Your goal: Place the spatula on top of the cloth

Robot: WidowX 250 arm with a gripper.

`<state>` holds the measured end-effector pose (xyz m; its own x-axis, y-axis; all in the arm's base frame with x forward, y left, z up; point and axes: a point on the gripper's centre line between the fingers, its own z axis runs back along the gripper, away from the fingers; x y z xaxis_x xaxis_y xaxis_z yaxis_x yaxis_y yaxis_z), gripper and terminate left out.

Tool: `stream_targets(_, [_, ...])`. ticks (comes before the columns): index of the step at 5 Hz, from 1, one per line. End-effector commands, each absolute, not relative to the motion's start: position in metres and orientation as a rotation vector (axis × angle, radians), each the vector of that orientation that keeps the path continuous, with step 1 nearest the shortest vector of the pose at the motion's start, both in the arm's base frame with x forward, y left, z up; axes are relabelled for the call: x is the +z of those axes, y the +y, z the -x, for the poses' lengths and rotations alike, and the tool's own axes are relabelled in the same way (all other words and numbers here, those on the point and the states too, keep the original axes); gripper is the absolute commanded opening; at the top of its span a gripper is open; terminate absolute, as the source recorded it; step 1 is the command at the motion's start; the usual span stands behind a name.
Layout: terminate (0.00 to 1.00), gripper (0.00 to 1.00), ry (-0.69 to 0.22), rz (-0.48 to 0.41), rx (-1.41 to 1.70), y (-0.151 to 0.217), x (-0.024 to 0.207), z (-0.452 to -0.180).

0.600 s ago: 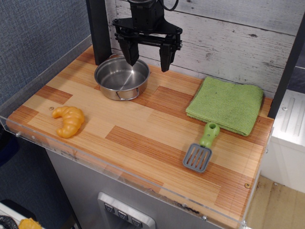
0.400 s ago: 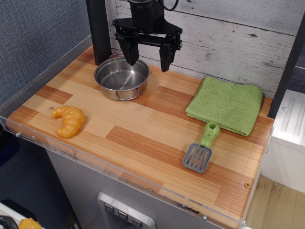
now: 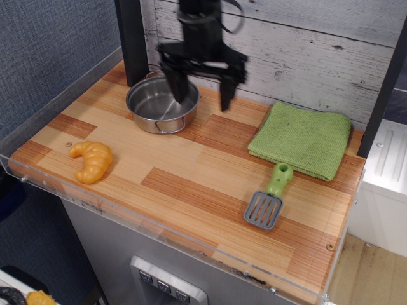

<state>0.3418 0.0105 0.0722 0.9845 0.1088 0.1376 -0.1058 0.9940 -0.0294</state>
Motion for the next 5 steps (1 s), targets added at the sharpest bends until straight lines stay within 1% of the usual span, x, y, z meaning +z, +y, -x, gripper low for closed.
stream_targets(1, [0.0, 1.0, -0.173, 0.052, 0.036, -0.039, 0.077, -0.335])
stream_targets(2, [0.0, 1.0, -0.155, 0.089, 0.01, -0.057, 0.066, -0.325])
stream_targets(3, [0.0, 1.0, -0.125, 0.088, -0.038, -0.07, 0.054, -0.312])
stream_targets(4, [0.0, 1.0, -0.102, 0.079, -0.052, -0.071, 0.039, -0.302])
stream_targets(5, [0.0, 1.0, -0.093, 0.066, -0.065, -0.073, 0.033, -0.306])
